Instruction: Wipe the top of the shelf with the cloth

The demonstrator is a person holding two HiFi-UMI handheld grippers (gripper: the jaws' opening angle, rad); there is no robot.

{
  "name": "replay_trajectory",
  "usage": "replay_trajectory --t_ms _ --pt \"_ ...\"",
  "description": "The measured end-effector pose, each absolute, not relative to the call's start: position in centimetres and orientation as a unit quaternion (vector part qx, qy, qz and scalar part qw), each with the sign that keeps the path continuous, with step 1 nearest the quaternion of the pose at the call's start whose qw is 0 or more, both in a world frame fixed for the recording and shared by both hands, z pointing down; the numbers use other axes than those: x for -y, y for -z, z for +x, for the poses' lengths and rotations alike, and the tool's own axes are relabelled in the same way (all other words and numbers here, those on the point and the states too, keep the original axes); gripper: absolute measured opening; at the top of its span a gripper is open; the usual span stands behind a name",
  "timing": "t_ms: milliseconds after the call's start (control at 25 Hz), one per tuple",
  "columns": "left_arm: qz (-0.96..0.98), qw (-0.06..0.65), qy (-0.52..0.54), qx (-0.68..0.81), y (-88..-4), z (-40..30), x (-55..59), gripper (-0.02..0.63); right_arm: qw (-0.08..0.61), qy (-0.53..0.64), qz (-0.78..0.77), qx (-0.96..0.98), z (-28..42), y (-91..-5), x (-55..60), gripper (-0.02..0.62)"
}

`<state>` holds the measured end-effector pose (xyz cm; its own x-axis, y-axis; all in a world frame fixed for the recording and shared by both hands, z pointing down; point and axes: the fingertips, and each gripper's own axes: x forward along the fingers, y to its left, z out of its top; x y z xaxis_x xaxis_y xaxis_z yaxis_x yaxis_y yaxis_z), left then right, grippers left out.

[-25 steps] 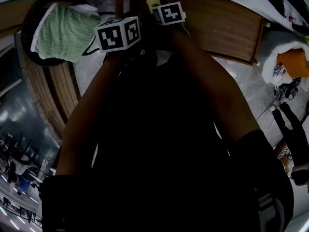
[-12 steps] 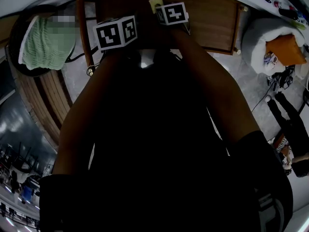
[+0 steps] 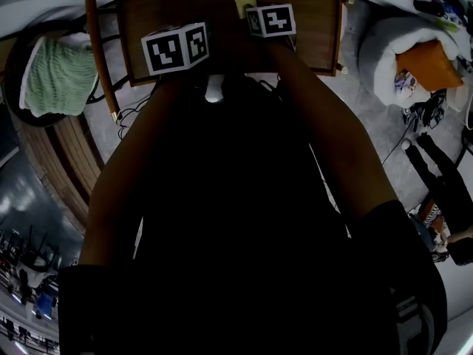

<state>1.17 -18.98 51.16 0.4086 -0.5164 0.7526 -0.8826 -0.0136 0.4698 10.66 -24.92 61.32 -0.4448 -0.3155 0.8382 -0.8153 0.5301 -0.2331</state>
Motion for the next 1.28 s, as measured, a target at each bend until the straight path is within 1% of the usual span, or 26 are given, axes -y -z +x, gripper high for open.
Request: replay_trajectory --t_ms 160,400,640,760,960,1040,1160,1280 --pt "0.698 0.481 -0.193 0.495 -51.1 4.0 19.3 0.011 0.385 -0.338 0.387 0.766 14.9 -61.5 25.3 0.048" --pt "0.713 0.475 -0.203 0.475 -51.3 7.7 20.0 0.011 0.384 -0.316 0.439 0.748 22.6 -60.7 26.9 0.048" --pt "0.718 0.470 -0.197 0.474 -50.7 9.4 21.0 0.011 0.390 -0.315 0.504 0.703 30.5 -60.1 27.7 0.048" --pt "0.722 0.466 -0.196 0.472 -50.6 9.9 21.3 0.011 0.397 -0.322 0.530 0.677 33.4 -60.0 27.5 0.048" --pt "0.728 0.457 -0.193 0.473 -49.8 9.6 21.2 0.011 0.415 -0.315 0.558 0.646 35.0 -59.8 27.4 0.048" --pt "0.729 0.455 -0.191 0.474 -49.5 8.9 20.9 0.011 0.413 -0.318 0.571 0.635 35.3 -59.8 27.2 0.048" --pt "0.727 0.452 -0.183 0.482 -49.0 6.7 20.3 0.011 0.376 -0.314 0.592 0.640 34.6 -58.4 27.6 0.048" --pt "0.715 0.461 -0.165 0.498 -48.7 3.1 19.6 0.011 0.326 -0.298 0.576 0.688 29.8 -55.8 28.1 0.048"
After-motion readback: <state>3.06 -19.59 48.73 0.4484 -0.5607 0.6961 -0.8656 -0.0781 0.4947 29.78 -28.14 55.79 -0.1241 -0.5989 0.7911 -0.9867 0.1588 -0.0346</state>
